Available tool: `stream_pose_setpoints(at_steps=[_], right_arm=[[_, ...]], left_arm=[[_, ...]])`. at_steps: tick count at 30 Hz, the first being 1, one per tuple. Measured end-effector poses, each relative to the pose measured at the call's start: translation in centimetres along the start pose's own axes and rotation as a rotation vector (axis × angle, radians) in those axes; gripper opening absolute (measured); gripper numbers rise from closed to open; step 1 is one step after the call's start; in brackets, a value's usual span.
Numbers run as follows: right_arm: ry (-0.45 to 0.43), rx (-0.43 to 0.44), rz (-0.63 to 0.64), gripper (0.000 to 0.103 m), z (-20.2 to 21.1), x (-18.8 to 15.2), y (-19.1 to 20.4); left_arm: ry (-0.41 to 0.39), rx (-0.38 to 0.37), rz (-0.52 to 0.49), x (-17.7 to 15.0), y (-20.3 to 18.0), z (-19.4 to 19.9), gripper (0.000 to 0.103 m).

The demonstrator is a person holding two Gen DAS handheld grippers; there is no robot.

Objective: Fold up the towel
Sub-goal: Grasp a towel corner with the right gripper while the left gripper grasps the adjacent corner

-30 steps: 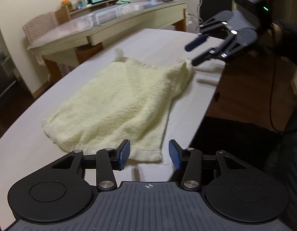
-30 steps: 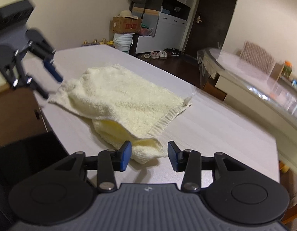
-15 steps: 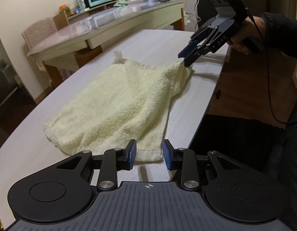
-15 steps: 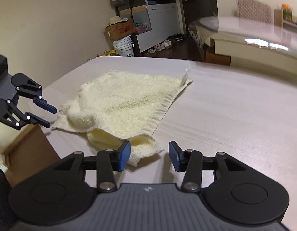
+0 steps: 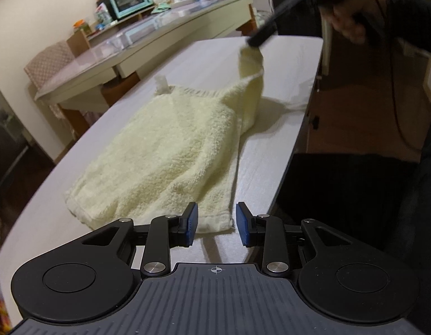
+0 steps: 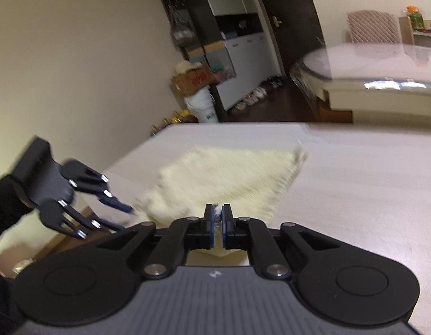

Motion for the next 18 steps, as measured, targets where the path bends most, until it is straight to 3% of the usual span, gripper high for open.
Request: stream_pose_setpoints(at_steps=[6, 8, 10, 18], right_arm=[[-0.052, 0.078, -0.052, 0.006, 2.0, 1.8, 1.9], [-0.057, 0.073, -0.055, 0.006, 2.3, 1.9, 1.9], [-0.049, 0.057, -0.051, 0.006, 2.3, 1.6, 1.7], [0.03, 0.025, 0.014, 0.006, 1.7, -1.6, 2.0]], left_arm=[[0.03, -0.003, -0.026, 0.0, -0.1, -0.6, 0.032], [0.044, -0.022, -0.018, -0.1, -0.1, -0.6, 0.025], [0.058, -0.04, -0.01, -0.1, -0.1, -0.7, 0.009], [0.101, -0.108, 0.027, -1.5, -0.3, 0.5, 0.008]])
Point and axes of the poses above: each gripper's, at about its wrist camera, not at the fingertips, and z roughly against the way its jaws point, y to its left, x to its top, the point moved 10 cm from there along -z, roughly the way its jaws point, and after that the axes turned 11 degrees about -x, right-handed, at the moved point
